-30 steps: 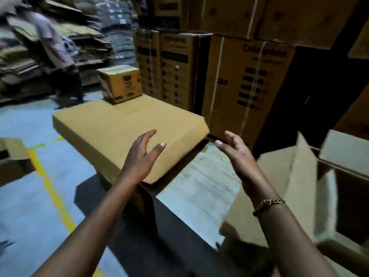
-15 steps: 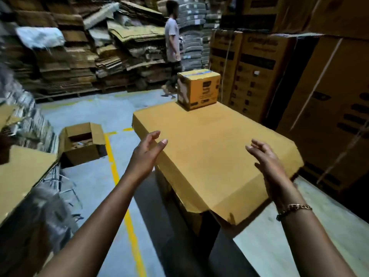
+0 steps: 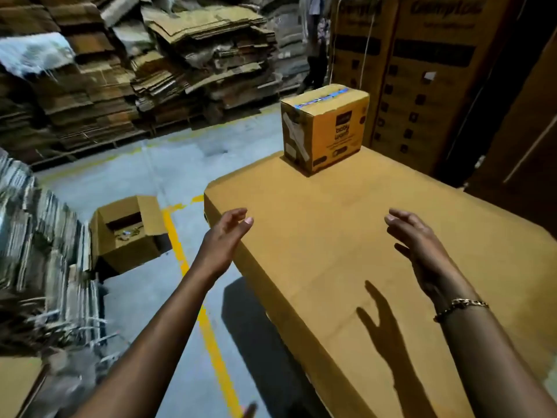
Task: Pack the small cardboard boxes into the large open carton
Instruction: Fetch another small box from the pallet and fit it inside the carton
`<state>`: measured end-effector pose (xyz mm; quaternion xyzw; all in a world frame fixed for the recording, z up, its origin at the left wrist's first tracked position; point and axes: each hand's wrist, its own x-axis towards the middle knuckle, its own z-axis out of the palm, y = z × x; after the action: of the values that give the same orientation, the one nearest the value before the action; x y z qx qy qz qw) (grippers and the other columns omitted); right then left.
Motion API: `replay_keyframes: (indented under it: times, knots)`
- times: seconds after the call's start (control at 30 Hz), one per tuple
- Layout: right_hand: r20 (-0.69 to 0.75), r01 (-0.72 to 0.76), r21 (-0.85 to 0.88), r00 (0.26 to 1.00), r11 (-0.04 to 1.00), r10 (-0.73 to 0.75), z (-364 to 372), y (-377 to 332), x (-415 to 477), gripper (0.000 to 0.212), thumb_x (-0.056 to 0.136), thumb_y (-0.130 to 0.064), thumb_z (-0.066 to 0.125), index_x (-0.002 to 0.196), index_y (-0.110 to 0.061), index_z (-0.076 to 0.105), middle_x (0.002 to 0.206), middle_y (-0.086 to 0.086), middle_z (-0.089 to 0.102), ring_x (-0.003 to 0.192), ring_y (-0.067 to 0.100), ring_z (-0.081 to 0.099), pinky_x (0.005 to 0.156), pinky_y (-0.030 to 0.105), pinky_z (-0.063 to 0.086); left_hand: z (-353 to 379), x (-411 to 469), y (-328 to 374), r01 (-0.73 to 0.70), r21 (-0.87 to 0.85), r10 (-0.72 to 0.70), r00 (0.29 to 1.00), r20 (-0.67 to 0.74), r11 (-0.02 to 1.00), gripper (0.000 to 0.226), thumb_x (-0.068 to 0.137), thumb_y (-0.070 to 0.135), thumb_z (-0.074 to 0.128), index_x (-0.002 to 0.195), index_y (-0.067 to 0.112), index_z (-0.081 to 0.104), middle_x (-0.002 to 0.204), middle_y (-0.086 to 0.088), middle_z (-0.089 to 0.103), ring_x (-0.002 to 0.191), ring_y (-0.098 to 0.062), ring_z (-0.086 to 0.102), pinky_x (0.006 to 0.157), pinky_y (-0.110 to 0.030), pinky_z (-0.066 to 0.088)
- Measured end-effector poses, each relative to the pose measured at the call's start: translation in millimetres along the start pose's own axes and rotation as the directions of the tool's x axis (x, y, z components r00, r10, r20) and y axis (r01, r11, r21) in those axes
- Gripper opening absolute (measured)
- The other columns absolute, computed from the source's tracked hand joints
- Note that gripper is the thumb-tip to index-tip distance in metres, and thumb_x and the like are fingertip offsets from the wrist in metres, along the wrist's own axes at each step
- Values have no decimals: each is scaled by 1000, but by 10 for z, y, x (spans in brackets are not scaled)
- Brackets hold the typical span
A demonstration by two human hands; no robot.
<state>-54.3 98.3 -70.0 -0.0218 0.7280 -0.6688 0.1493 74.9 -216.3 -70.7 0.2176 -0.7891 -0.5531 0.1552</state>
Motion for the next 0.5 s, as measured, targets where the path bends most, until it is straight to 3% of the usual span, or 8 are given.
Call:
replay_keyframes:
  times: [0.13, 0.27, 0.5]
  knots:
    - [-25, -25, -12, 999, 1000, 25, 269, -77, 546, 42, 99, -35, 64, 140, -27, 57, 138, -8, 59, 134, 15, 51, 117, 42, 35, 34, 901, -85, 11, 25, -13, 998, 56, 1000, 35, 101, 34, 58, 134, 22, 62, 130, 6, 62, 121, -9, 54, 86, -11, 38]
    - [-61, -56, -25, 997, 998, 54, 579, -79, 1118, 43, 99, -36, 63, 141, -29, 55, 139, -8, 58, 132, 14, 52, 115, 41, 37, 207, 1943, -223, 0, 13, -2, 988, 153, 1000, 25, 101, 33, 59, 123, 24, 66, 126, 6, 66, 120, -12, 57, 102, -35, 42]
    - [-232, -87, 6, 969, 996, 86, 1444, -110, 2314, 43, 100, -35, 62, 141, -26, 55, 140, -5, 58, 131, 15, 53, 111, 38, 39, 375, 3765, -453, -64, -30, 71, 922, 381, 998, 14, 102, 34, 58, 110, 29, 68, 109, 19, 66, 112, -7, 58, 87, -25, 41]
